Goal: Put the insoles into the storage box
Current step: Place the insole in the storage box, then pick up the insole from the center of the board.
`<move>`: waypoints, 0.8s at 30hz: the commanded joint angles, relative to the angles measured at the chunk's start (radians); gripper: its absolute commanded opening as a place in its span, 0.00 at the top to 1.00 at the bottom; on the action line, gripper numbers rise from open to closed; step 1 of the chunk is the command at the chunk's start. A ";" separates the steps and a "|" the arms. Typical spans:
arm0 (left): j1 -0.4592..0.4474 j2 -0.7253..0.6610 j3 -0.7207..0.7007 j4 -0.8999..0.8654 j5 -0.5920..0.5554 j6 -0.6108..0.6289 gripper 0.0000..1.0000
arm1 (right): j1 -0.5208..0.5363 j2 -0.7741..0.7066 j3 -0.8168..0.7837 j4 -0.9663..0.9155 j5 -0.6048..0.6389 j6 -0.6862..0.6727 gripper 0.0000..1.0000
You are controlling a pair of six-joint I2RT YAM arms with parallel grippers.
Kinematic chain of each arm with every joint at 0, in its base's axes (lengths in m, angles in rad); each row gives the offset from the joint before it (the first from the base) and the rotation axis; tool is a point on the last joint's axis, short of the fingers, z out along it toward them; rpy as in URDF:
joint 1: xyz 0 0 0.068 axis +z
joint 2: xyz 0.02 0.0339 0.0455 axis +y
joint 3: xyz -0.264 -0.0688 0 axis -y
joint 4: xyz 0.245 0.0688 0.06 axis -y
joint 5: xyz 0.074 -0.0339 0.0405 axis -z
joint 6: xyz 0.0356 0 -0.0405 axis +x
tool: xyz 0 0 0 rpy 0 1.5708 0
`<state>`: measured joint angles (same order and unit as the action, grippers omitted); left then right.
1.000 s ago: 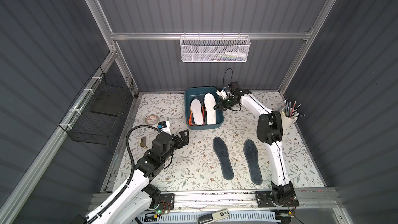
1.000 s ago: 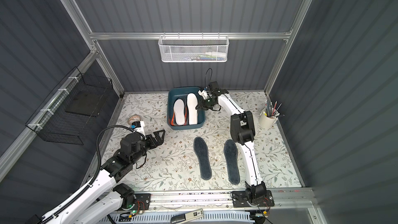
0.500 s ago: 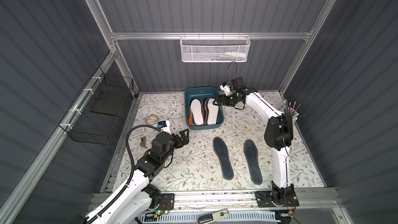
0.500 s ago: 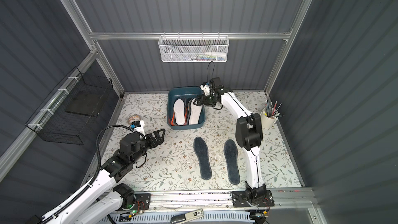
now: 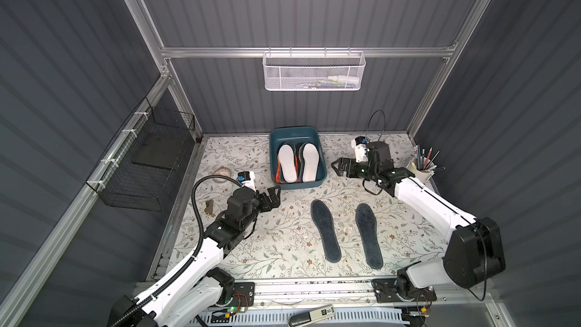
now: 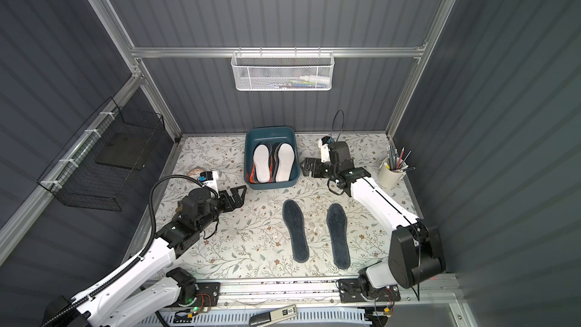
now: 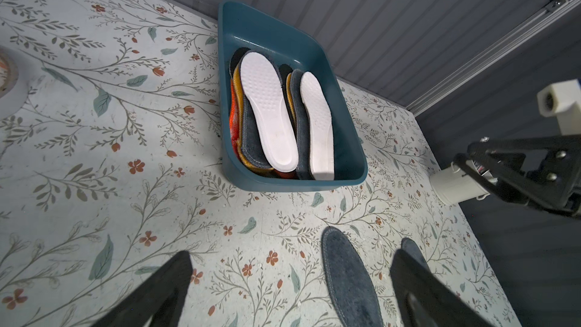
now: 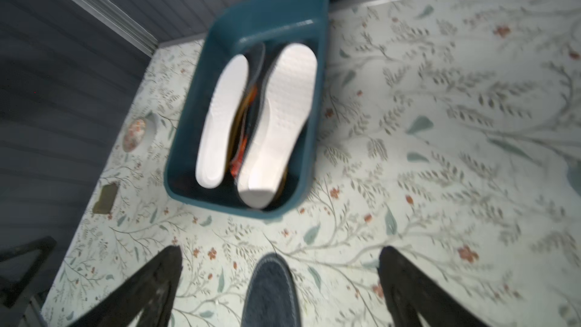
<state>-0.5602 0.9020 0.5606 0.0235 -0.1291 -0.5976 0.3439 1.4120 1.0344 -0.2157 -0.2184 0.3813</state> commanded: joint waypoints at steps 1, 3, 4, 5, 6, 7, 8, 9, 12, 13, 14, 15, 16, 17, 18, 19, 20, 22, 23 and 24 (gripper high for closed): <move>0.001 0.023 0.051 0.042 0.031 0.054 0.00 | 0.000 -0.080 -0.069 -0.113 0.109 0.055 0.01; 0.002 0.036 0.056 0.052 0.034 0.059 0.00 | -0.001 -0.121 -0.112 -0.166 0.130 0.082 0.02; 0.001 0.042 0.058 0.059 0.038 0.061 0.00 | -0.001 -0.141 -0.135 -0.209 0.140 0.096 0.03; 0.001 0.049 0.060 0.066 0.039 0.062 0.00 | 0.000 -0.157 -0.155 -0.236 0.150 0.108 0.04; 0.000 0.055 0.061 0.070 0.042 0.062 0.00 | -0.001 -0.169 -0.172 -0.259 0.160 0.121 0.05; 0.001 0.062 0.061 0.074 0.045 0.062 0.00 | -0.002 -0.178 -0.190 -0.287 0.178 0.135 0.06; 0.001 0.066 0.064 0.078 0.049 0.063 0.00 | -0.003 -0.186 -0.208 -0.313 0.192 0.151 0.09; 0.001 0.070 0.064 0.081 0.052 0.061 0.00 | -0.004 -0.190 -0.221 -0.340 0.207 0.165 0.12; 0.001 0.073 0.061 0.081 0.059 0.056 0.00 | -0.013 -0.199 -0.255 -0.419 0.255 0.212 0.27; 0.001 0.071 0.058 0.080 0.060 0.056 0.00 | -0.017 -0.207 -0.274 -0.432 0.266 0.223 0.29; 0.001 0.068 0.055 0.080 0.059 0.055 0.00 | -0.022 -0.215 -0.295 -0.438 0.272 0.234 0.32; 0.001 0.065 0.053 0.081 0.058 0.054 0.00 | -0.030 -0.220 -0.312 -0.438 0.273 0.242 0.33; 0.001 0.062 0.051 0.081 0.057 0.055 0.00 | -0.038 -0.228 -0.328 -0.439 0.274 0.250 0.35; 0.000 0.061 0.051 0.082 0.056 0.055 0.00 | -0.045 -0.233 -0.344 -0.434 0.273 0.256 0.37; 0.001 0.061 0.050 0.081 0.054 0.055 0.00 | -0.049 -0.237 -0.357 -0.422 0.272 0.259 0.39; 0.001 0.063 0.049 0.084 0.054 0.052 0.00 | -0.055 -0.237 -0.371 -0.410 0.270 0.263 0.41; 0.002 0.067 0.049 0.087 0.056 0.051 0.00 | -0.060 -0.233 -0.382 -0.401 0.269 0.267 0.43; 0.001 0.071 0.053 0.087 0.062 0.050 0.00 | -0.070 -0.218 -0.402 -0.382 0.255 0.274 0.46; 0.000 0.073 0.056 0.086 0.065 0.050 0.00 | -0.076 -0.213 -0.412 -0.370 0.243 0.279 0.47; 0.001 0.073 0.057 0.084 0.066 0.050 0.00 | -0.078 -0.210 -0.423 -0.361 0.240 0.283 0.48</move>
<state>-0.5602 0.9752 0.5941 0.0879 -0.0776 -0.5598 0.2756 1.1904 0.6346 -0.5945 0.0254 0.6338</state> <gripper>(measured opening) 0.997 0.523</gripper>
